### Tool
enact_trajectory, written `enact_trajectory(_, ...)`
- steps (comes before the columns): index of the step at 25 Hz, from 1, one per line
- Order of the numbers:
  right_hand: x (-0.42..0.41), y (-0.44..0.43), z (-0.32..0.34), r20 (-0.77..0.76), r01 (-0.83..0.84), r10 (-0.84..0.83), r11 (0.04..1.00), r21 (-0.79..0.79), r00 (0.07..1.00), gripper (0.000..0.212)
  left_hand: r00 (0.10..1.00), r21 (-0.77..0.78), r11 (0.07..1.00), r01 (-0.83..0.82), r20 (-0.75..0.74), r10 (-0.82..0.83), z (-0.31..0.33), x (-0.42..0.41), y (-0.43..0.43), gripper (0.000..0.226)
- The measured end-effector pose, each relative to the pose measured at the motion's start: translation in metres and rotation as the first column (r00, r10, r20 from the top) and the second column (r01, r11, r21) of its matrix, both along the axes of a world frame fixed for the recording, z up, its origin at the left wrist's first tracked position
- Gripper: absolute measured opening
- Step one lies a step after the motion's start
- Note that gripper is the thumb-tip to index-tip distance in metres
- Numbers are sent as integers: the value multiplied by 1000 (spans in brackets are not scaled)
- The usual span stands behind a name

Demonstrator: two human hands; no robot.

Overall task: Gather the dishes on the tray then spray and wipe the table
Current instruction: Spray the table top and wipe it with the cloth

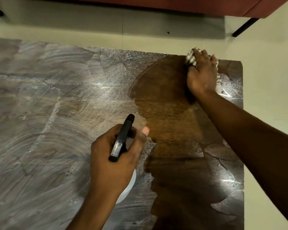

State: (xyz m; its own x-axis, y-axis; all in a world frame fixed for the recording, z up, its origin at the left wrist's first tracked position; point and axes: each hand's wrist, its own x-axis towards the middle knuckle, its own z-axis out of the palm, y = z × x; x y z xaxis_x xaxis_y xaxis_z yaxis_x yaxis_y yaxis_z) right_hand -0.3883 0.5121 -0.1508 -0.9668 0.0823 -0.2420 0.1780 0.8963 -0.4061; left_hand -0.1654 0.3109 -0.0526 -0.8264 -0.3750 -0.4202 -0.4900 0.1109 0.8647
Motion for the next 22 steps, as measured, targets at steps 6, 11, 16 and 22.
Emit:
enact_trajectory(6,68,-79,-3,78,-888,886,460,-30,457,70,998,-104,993,-60,21,62,-5,5,-22,52)
enact_trajectory(11,22,-56,-10,12,-628,628,777,52,778,74,994,-108,988,-109,12,111,-6,12,-39,36)
enact_trajectory(16,30,-115,3,41,-334,333,942,27,942,72,996,-94,992,-86,-23,84,-6,23,-49,30)
enact_trajectory(22,56,-92,-9,42,-878,877,478,16,478,74,1000,-109,994,23,14,-22,-12,45,-60,54)
